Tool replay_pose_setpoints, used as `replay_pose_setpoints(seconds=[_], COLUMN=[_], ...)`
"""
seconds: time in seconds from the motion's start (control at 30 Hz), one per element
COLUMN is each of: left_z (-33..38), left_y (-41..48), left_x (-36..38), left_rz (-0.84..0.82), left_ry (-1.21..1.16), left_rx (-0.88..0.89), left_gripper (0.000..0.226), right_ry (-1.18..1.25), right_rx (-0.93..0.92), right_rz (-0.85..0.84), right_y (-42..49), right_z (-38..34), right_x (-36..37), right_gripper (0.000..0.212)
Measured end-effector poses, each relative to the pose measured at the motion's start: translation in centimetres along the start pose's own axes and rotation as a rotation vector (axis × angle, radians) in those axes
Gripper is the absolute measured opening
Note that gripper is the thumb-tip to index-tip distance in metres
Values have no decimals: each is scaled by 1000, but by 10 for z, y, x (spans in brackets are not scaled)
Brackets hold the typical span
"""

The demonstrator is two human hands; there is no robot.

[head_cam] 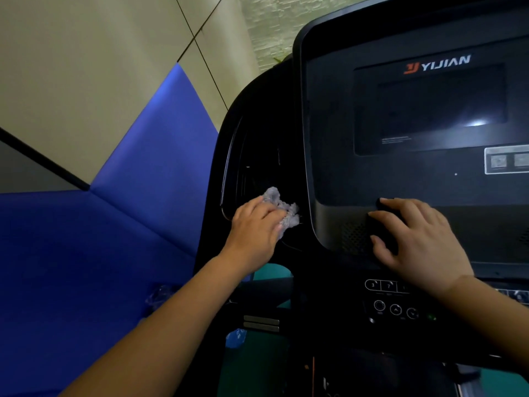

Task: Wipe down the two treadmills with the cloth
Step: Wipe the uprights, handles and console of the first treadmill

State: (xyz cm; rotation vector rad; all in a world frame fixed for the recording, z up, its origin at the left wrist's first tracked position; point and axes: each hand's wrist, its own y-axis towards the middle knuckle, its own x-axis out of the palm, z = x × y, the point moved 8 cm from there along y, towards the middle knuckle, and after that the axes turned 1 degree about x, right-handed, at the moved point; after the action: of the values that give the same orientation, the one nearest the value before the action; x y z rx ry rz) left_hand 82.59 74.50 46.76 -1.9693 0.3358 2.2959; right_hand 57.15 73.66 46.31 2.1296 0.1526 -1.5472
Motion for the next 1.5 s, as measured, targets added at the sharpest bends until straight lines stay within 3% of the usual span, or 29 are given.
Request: replay_pose_setpoints(seconds=[0.2,0.37,0.47,0.67,0.9,1.0,1.13,1.2,1.23,1.3,1.37,1.5], left_z=[19,-9,-19,26,-40,-59,-45,-44,-45,-52,-60,-67], left_y=[14,9,6,15,4,0,-2,8,22,52,62,73], left_x=[9,2,0,7,1,-21,-72,-85,-82,-52,-19,-23], left_rz=[-69,-167,-165,-49,-201,-39,460,623,607,404,262,361], left_ry=[-45,18,36,-3,133,27,-134,-115,-46,58,-10,-68], left_rx=[-60,-58,-94,-67,-101,-176,-266,-259,-229,-181,-212,-175], left_gripper=[33,38,38,26,39,27,23,29,33,45,55,51], right_ry=[-2,-6,-12,-18,-15,-13,0,1,1,4,3,-2], right_rx=[-8,-16,-11,-12,-4,0,9,10,10,13,11,3], right_rz=[20,12,16,6,-13,-26,-13,-9,-9,-9,-4,6], right_y=[0,1,2,2,1,1,1,1,1,0,0,0], right_z=[-2,-2,-2,-1,-1,-1,-1,-1,-1,-1,-1,-1], right_x=[-2,-3,-2,0,-1,-1,-3,-3,-2,-2,-2,-3], right_gripper=[49,48,47,47,49,49,48,48,48,48,47,48])
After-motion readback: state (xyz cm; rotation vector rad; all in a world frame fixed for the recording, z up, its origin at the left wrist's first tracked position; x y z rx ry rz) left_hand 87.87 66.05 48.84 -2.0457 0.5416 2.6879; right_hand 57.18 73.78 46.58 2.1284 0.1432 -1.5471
